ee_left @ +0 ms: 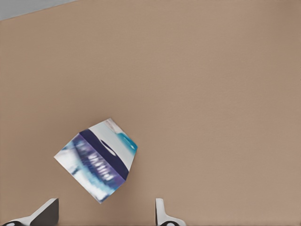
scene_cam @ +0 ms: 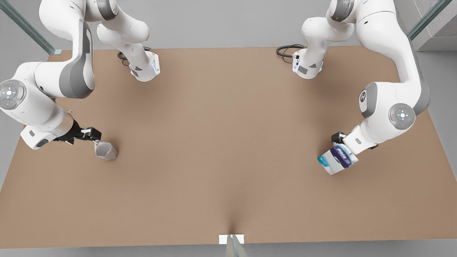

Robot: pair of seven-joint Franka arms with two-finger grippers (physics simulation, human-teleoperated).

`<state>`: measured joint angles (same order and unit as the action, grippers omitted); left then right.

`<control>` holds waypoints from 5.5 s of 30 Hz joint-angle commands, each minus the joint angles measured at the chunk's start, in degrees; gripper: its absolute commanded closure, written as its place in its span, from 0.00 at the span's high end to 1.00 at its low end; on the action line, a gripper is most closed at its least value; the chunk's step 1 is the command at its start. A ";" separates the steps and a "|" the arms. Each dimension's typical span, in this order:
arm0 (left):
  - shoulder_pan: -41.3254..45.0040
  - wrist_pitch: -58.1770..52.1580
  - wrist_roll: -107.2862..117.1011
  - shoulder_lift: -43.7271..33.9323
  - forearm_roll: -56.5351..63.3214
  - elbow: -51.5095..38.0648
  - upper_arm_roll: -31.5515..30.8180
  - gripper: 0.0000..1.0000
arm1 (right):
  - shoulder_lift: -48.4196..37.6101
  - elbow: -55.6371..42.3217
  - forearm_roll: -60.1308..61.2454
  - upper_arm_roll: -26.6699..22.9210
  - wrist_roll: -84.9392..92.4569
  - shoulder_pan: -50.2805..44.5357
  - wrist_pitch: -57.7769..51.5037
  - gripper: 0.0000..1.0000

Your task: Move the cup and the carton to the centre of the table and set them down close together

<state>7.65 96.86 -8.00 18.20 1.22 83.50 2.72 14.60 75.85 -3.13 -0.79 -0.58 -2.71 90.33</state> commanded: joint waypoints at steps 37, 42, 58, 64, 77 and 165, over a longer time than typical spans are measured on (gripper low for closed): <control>0.00 0.70 0.09 4.48 -0.17 0.09 0.09 1.00 | -4.58 51.85 -3.90 1.05 1.81 5.87 46.69 1.00; 0.00 0.70 0.09 4.65 -0.17 0.09 0.09 1.00 | -1.33 51.85 -5.13 1.05 1.81 7.81 49.41 1.00; 0.00 0.61 0.18 5.62 -0.17 0.09 0.09 1.00 | 4.74 51.50 -5.57 1.05 1.98 9.83 52.58 1.00; 0.00 0.61 0.18 5.62 -0.17 0.00 0.09 1.00 | 6.23 51.15 -5.57 0.97 1.90 10.00 52.75 0.65; -0.26 0.53 4.66 2.02 -2.98 -1.76 0.18 1.00 | 7.29 47.63 -5.57 0.97 2.86 10.09 50.03 0.21; -3.34 12.92 26.37 9.66 -12.56 10.28 6.59 0.96 | 36.40 -29.82 6.82 -0.17 -32.91 -36.23 8.73 1.00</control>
<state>4.31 109.78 18.09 27.86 -10.74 93.78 9.32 45.46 49.29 4.01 -2.29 -33.44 -36.50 97.68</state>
